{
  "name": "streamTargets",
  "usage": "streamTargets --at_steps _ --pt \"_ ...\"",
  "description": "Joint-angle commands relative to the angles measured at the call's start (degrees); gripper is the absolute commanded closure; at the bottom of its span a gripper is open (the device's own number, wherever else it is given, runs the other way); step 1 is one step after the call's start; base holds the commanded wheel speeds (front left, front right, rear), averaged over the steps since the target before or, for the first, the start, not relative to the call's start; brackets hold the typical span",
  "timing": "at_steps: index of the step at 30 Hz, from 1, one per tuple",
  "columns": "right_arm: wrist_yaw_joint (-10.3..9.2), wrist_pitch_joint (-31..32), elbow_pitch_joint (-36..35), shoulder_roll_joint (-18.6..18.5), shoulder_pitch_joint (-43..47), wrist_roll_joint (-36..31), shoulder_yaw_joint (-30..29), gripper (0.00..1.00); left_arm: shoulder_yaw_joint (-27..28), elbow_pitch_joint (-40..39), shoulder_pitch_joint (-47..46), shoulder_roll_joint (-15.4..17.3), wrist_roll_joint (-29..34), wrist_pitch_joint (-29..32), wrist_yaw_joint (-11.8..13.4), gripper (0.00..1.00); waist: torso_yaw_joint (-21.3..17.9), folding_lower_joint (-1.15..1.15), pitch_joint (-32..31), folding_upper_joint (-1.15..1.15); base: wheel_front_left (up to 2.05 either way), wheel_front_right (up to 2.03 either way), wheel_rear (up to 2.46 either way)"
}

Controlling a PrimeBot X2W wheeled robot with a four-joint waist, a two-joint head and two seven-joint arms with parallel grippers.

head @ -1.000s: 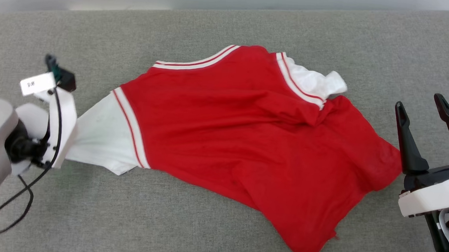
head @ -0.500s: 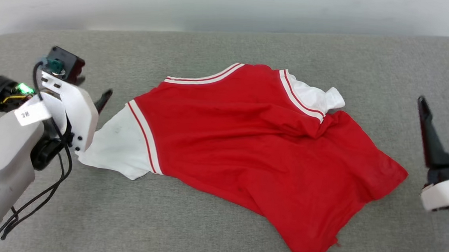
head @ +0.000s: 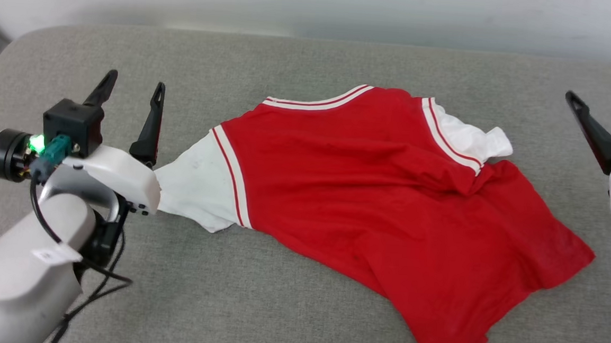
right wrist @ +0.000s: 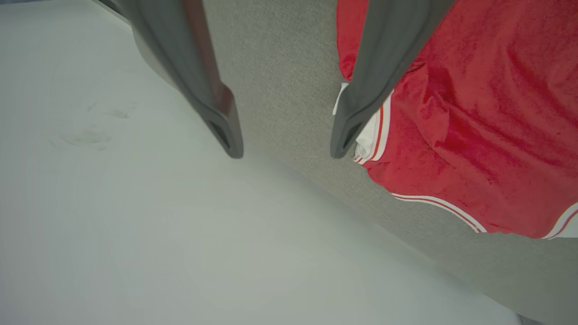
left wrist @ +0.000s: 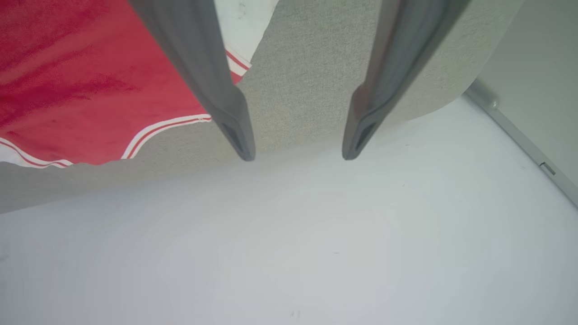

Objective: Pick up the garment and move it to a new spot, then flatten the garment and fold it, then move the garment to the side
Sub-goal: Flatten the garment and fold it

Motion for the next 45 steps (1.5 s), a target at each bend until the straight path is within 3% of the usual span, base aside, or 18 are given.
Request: streamTargets --at_steps 1,4,9,15,24,32,33,34,45 --pt "-0.02 2.8 0.8 -1.6 -2.2 2.0 2.3 0.0 2.5 -2.1 2.5 -0.7 1.9 -0.4 1.3 0.0 0.8 0.0 0.8 0.0 0.0 0.0 0.0" --pt "-0.02 10.5 2.7 -4.8 -7.2 6.9 8.4 0.0 7.6 -6.5 7.4 -2.4 5.9 -0.3 2.5 0.0 1.7 0.0 2.2 0.0 0.0 0.0 0.0" --pt "-0.02 23.1 6.4 -7.8 -17.5 13.7 17.7 0.0 13.8 -10.2 12.5 -6.1 11.3 -0.3 1.7 0.0 4.0 0.0 5.7 0.0 0.0 0.0 0.0" --pt "-0.02 33.4 13.0 -6.7 -27.8 18.5 25.0 0.0 20.0 -12.1 13.5 -11.4 16.3 -0.3 -0.5 0.0 7.2 0.0 10.8 0.0 0.0 0.0 0.0" --pt "-0.02 32.9 22.7 -4.5 -35.0 17.1 32.2 0.0 28.2 -14.2 13.7 -21.1 22.6 -0.3 -5.1 0.0 11.3 0.0 18.6 0.0 0.0 0.0 0.0" --pt "0.07 32.2 26.8 -4.0 -31.7 21.4 40.0 0.0 33.6 -13.7 13.4 -25.6 27.4 -0.3 -9.6 0.0 11.8 0.0 20.6 0.0 0.0 0.0 0.0" --pt "0.07 31.5 26.8 -4.0 -31.8 21.8 40.5 0.55 34.1 -13.5 13.4 -26.0 27.9 -0.3 -10.1 0.0 11.7 0.0 20.5 0.0 0.0 0.0 0.0" --pt "0.07 30.8 26.7 -4.0 -32.2 22.2 40.9 1.0 34.7 -13.4 13.4 -26.4 28.4 -0.3 -10.6 0.0 11.5 0.0 20.3 0.0 0.0 0.0 0.0" --pt "-0.02 20.5 23.8 -9.2 -41.6 21.0 42.5 1.0 39.6 -11.8 16.6 -28.8 32.3 -0.3 -14.1 0.0 8.5 0.0 15.8 0.0 0.0 0.0 0.0"
